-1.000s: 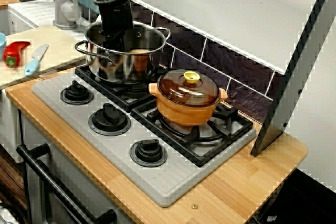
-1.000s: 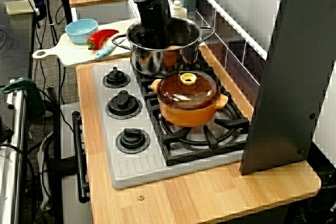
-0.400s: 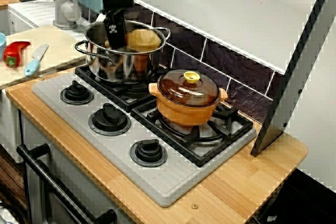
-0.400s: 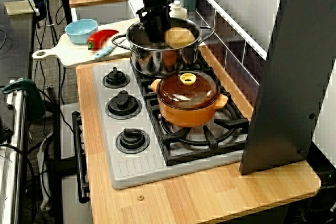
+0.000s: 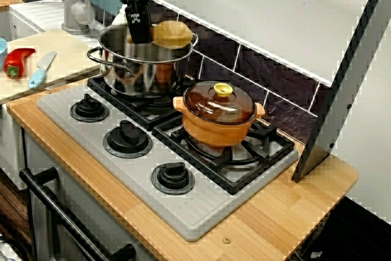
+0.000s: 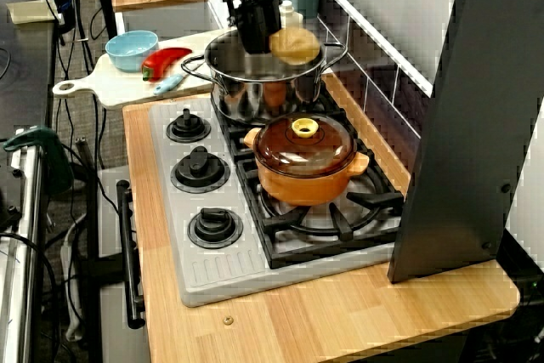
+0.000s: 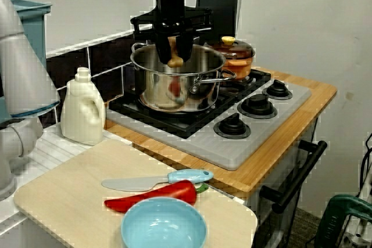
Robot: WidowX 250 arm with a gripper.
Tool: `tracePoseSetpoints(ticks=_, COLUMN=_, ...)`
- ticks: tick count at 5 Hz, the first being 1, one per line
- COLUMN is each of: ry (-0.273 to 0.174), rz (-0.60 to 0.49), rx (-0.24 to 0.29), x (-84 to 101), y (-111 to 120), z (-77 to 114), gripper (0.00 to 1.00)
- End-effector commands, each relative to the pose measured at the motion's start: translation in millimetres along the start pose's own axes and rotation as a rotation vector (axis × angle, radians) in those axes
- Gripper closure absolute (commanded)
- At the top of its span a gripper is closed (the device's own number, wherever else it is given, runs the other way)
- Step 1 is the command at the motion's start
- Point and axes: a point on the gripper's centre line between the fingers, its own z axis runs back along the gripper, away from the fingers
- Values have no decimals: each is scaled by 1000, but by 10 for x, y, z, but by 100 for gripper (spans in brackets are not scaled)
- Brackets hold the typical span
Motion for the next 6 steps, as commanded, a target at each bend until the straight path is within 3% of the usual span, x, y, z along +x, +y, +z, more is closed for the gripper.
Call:
tracePoseSetpoints(ticks=1, ry=-56, rz=-19, rx=30, x=125, y=34, z=383, gripper=100)
tracePoseSetpoints(ticks=6, ry=-129, rz=-17, rx=-13, x=349, y=30, z=884, gripper=100)
